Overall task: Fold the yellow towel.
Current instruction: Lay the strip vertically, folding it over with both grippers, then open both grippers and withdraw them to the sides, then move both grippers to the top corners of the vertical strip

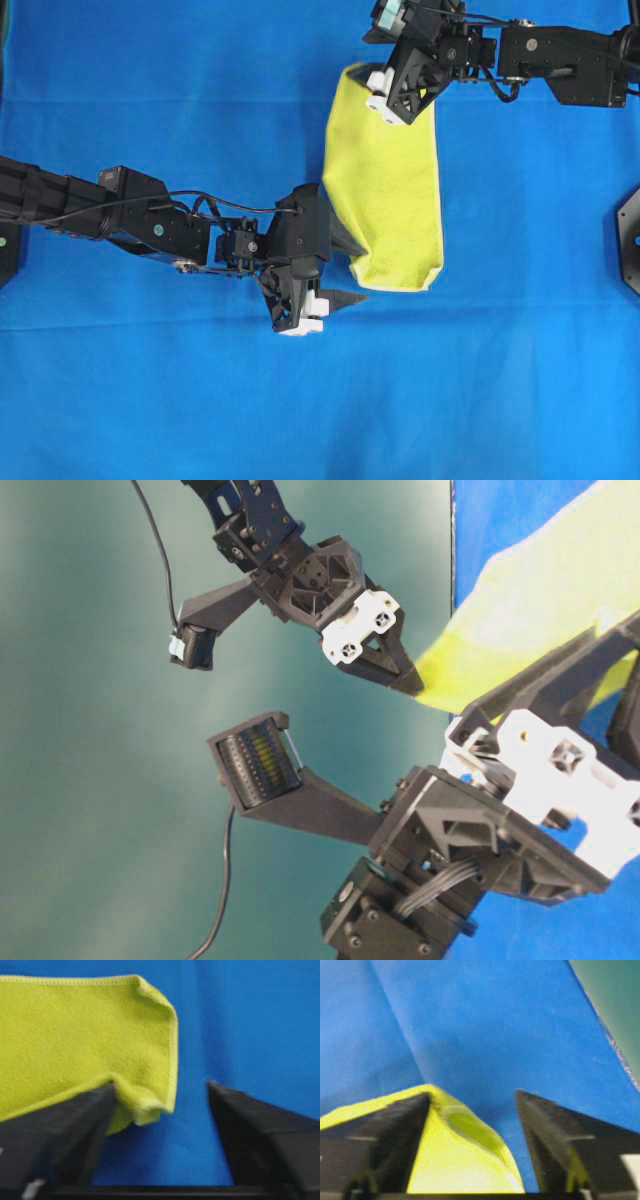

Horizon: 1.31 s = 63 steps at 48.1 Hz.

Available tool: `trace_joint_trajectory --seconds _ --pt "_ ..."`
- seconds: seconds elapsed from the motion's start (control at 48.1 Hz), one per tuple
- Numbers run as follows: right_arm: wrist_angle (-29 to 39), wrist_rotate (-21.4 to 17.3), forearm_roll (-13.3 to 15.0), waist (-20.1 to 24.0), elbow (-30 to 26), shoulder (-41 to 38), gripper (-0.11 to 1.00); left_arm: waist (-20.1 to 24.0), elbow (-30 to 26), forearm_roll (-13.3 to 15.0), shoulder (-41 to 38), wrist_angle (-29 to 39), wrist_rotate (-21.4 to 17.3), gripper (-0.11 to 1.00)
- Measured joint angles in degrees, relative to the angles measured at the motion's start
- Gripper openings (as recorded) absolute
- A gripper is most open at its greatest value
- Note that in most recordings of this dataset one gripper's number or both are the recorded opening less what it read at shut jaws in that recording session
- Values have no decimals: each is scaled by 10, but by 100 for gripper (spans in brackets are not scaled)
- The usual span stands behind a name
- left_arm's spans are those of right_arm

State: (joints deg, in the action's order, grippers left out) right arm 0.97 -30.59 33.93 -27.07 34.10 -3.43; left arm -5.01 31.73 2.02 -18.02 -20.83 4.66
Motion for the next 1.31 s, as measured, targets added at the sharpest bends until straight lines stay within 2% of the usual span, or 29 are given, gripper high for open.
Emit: trace_joint_trajectory --seconds 0.042,0.291,0.436,0.623,0.748,0.935,1.143,1.309 --pt "1 0 1 2 0 -1 63 1 1 0 5 5 0 82" --pt "14 1 1 4 8 14 63 11 25 0 72 74 1 75" --pt "16 0 1 4 30 59 63 25 52 -1 136 111 -2 74" --pt "4 -1 1 11 83 127 63 45 105 -1 229 115 -7 73" --pt "-33 -3 1 14 134 180 63 69 143 -2 276 95 -11 73" --pt "-107 -5 0 14 220 284 63 116 211 -2 330 18 -12 72" --pt "-162 -6 -9 14 315 390 63 137 281 -2 372 -65 -12 72" --pt "-194 -6 -20 15 360 432 63 137 300 -2 381 -84 -12 72"
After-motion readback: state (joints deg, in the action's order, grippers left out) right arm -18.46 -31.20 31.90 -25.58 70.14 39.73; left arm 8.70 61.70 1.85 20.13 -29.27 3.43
